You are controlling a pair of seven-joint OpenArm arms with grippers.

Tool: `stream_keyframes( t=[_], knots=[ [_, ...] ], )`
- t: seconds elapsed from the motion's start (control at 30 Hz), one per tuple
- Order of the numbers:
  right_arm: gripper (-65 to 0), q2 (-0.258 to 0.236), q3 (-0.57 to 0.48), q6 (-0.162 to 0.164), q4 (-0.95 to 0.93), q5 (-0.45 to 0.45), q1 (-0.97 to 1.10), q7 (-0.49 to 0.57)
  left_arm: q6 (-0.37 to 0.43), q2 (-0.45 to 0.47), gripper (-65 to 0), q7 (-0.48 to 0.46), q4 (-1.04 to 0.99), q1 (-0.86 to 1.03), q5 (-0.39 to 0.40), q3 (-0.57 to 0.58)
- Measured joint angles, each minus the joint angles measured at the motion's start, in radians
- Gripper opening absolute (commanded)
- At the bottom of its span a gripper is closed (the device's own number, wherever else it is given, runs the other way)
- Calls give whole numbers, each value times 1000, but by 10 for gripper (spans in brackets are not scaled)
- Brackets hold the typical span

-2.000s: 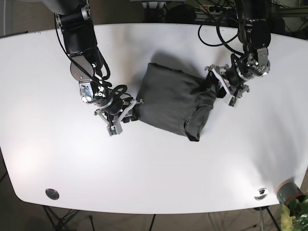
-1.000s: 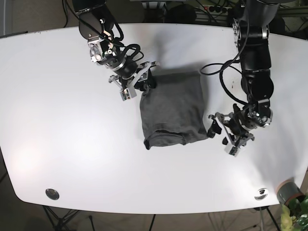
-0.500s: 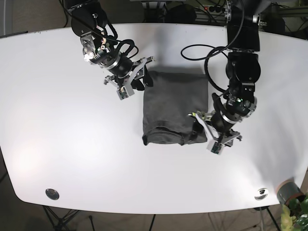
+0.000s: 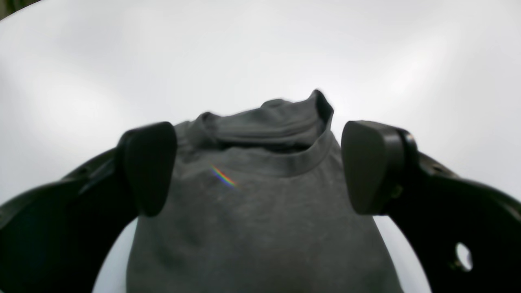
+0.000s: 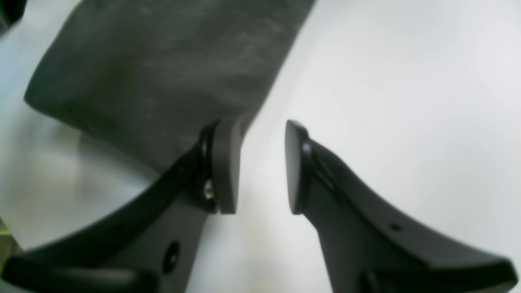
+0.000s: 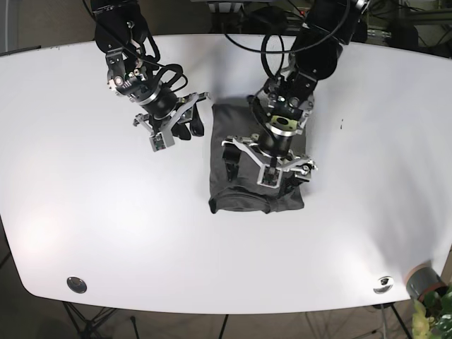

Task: Fold the T-shirt properly
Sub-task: 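Grasp the folded grey shirt's collar end with the left gripper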

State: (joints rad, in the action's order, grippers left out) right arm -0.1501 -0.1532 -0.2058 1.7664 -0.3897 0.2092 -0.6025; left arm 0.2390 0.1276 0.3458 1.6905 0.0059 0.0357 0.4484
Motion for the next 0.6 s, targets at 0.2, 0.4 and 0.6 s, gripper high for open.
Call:
stream_keyframes(
  t=[0.2,0.4,0.6],
  knots=[
    [-477,-2,3,0,0,1,0,-3,64,2,-15,-94,-111,47,-27,43],
    [-477,-3,4,0,-1,1,-1,-4,87,2,-15,-195,-308,40,-35,68],
    [-477,0,3,-1,0,-10,-3,-1,-31,49,-17,-366,-497,-56,10,80]
  ],
)
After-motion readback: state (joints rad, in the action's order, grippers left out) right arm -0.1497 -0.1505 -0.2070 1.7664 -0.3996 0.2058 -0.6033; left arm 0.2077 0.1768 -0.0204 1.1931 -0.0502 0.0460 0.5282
